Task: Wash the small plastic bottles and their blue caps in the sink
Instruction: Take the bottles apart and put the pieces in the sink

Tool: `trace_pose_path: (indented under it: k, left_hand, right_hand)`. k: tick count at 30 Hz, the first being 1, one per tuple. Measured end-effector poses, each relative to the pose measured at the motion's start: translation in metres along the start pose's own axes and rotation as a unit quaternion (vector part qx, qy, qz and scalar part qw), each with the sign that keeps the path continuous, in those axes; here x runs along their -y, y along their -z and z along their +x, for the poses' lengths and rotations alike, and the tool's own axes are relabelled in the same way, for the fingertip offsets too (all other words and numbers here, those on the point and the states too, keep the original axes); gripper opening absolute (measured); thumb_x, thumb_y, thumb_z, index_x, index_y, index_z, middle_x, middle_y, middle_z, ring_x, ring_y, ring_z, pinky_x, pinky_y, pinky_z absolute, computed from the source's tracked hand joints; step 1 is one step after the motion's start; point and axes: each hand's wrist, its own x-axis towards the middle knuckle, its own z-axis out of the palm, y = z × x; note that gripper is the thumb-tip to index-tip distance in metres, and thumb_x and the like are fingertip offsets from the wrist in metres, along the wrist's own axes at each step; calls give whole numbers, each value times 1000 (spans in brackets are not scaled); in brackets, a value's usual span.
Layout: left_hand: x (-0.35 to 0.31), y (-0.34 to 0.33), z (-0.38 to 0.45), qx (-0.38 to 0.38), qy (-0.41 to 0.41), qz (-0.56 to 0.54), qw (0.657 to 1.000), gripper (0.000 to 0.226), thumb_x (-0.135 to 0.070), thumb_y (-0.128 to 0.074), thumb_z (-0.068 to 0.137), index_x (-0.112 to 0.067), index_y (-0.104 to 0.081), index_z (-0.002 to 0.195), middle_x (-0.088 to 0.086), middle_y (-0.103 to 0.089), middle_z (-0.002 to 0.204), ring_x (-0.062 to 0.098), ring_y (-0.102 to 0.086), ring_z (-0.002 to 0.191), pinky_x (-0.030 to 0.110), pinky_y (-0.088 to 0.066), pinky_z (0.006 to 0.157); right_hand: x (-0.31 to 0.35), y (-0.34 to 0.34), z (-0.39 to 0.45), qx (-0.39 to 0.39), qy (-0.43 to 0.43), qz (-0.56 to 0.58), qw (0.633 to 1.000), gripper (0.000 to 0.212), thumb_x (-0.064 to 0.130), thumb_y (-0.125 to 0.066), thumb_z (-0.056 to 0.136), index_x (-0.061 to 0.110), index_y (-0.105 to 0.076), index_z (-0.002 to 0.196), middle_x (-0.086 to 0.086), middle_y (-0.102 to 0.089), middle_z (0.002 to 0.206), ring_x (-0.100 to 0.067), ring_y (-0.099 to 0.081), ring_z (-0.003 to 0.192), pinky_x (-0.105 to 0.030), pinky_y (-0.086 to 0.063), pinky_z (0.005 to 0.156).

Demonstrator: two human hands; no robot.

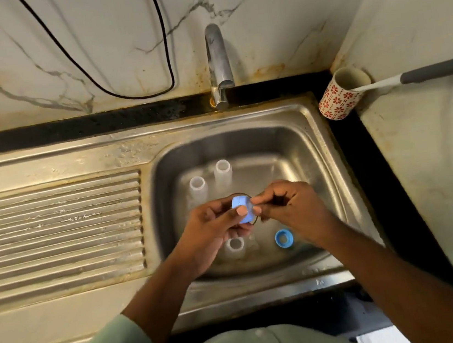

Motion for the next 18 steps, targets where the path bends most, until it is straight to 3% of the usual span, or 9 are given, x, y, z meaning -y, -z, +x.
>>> trace_pose_path:
  k: [2,4,8,10,12,13,15,18]
  left_hand:
    - [1,-1,-6,13,-4,4,1000,32,-15,-72,86,6,-70,111,31,-68,97,32,-65,87,36,-56,78]
    - [-1,-2,-11,21,-5,13,1000,31,-14,-72,86,8,-70,109,31,-65,89,32,-65,83,36,-54,77]
    - [-15,-2,-11,37,-2,-11,999,25,-14,-70,88,3,-72,107,21,-71,94,34,-68,90,34,-56,78]
    - [-16,-3,-11,30,13,-13,999,28,-13,-72,85,3,-71,108,20,-72,98,31,-69,87,31,-57,74]
    - [-14,-5,-10,36,35,-6,999,31,-15,-73,82,2,-72,108,20,-72,97,29,-69,82,32,-57,71]
    - [-12,-6,-9,50,44,-4,998,29,-15,-75,83,1,-72,107,20,-71,95,28,-70,79,33,-58,70]
    - [-8,-12,-5,79,59,-8,995,31,-19,-72,85,1,-70,109,20,-70,95,27,-70,75,32,-59,69]
    - [-3,-17,4,60,64,-36,996,35,-26,-69,84,-1,-66,109,18,-71,92,24,-71,73,26,-56,61]
  right_hand:
    - [6,-5,-10,45,-15,-20,999,26,-3,-81,72,19,-67,71,9,-67,65,-5,-62,59,-23,-53,63]
    - [8,-12,-21,48,-17,-50,997,27,1,-82,71,20,-63,68,11,-64,60,-3,-59,55,-19,-50,59]
    - [16,-16,-22,-61,-20,44,997,26,-1,-82,71,16,-63,79,-11,-65,72,-17,-61,64,-35,-56,61]
    - [16,-13,-19,-82,-17,24,996,35,3,-84,70,24,-62,89,-6,-67,87,-13,-59,67,-38,-56,65]
    - [15,-13,-15,-47,-18,-28,998,48,4,-83,71,31,-65,107,4,-65,106,0,-58,64,-24,-54,62]
    - [16,-16,-12,-12,-17,-28,999,49,-1,-78,75,27,-66,113,1,-67,111,2,-60,64,-19,-52,62]
    - [14,-22,-6,31,-14,-18,999,40,-14,-67,79,13,-69,108,-3,-73,100,1,-67,75,-15,-52,67]
    - [4,-21,1,-35,-12,-71,997,47,-17,-67,72,13,-68,109,2,-66,96,8,-62,78,-9,-47,67]
